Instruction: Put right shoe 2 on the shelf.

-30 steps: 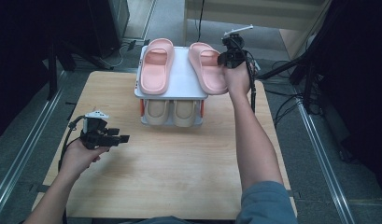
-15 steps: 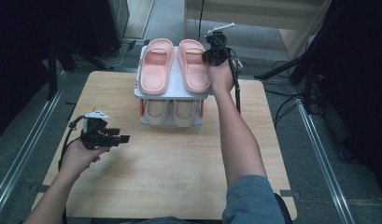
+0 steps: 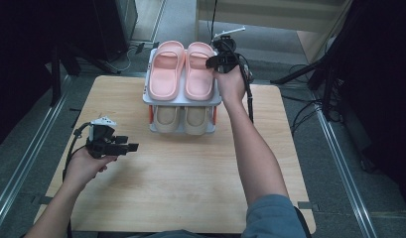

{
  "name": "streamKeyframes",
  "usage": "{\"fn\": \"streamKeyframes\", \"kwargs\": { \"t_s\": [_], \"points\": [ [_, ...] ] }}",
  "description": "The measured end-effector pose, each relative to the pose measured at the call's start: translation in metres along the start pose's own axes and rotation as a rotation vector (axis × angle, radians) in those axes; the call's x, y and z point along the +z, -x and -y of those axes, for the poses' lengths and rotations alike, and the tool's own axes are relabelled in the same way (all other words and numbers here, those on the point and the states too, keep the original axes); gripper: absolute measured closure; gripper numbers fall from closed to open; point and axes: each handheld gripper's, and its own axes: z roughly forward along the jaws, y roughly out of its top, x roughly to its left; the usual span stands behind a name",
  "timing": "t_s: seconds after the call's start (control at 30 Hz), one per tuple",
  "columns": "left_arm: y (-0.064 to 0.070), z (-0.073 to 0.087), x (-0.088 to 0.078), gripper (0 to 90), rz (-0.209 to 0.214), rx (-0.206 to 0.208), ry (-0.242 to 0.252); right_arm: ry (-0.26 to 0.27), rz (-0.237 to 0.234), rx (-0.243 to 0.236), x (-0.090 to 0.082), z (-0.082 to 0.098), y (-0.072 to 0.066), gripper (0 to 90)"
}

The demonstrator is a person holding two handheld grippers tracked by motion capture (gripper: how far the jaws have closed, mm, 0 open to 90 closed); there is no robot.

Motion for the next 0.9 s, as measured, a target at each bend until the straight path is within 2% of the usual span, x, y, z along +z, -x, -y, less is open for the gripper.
{"fn": "streamKeyframes", "kwargs": {
  "t_s": [0.23, 0.4, 0.43, 0.5, 0.53, 0.57, 0.67, 0.8, 0.83, 0.9],
  "points": [
    [0.002, -0.004, 0.003, 39.1, 0.008, 0.014, 0.002, 0.003, -0.042, 0.006, -0.004, 0.015, -0.001, 63.6],
    [0.004, -0.009, 0.008, 38.8, 0.015, 0.028, -0.009, 0.01, -0.068, 0.008, -0.009, 0.019, 0.001, 63.3],
    [0.004, -0.01, 0.009, 38.7, 0.018, 0.029, -0.009, 0.025, -0.06, -0.007, -0.012, 0.02, 0.002, 61.1],
    [0.005, -0.012, 0.012, 38.7, 0.017, 0.045, -0.024, 0.04, -0.076, -0.015, -0.017, 0.023, 0.005, 59.1],
    [0.005, -0.012, 0.012, 38.7, 0.017, 0.045, -0.024, 0.04, -0.076, -0.015, -0.017, 0.023, 0.005, 59.1],
    [0.005, -0.014, 0.013, 38.7, 0.02, 0.042, -0.025, 0.04, -0.099, -0.021, -0.022, 0.027, 0.007, 57.2],
    [0.005, -0.016, 0.014, 38.7, 0.027, 0.044, -0.021, 0.041, -0.125, -0.035, -0.028, 0.031, 0.008, 56.5],
    [0.008, -0.021, 0.017, 38.6, 0.033, 0.057, -0.024, 0.05, -0.139, -0.052, -0.036, 0.035, 0.008, 55.7],
    [0.009, -0.022, 0.019, 38.5, 0.035, 0.054, -0.026, 0.07, -0.16, -0.079, -0.041, 0.04, 0.008, 54.3],
    [0.009, -0.023, 0.021, 38.6, 0.038, 0.059, -0.022, 0.079, -0.165, -0.091, -0.043, 0.041, 0.008, 53.9]
  ]
}}
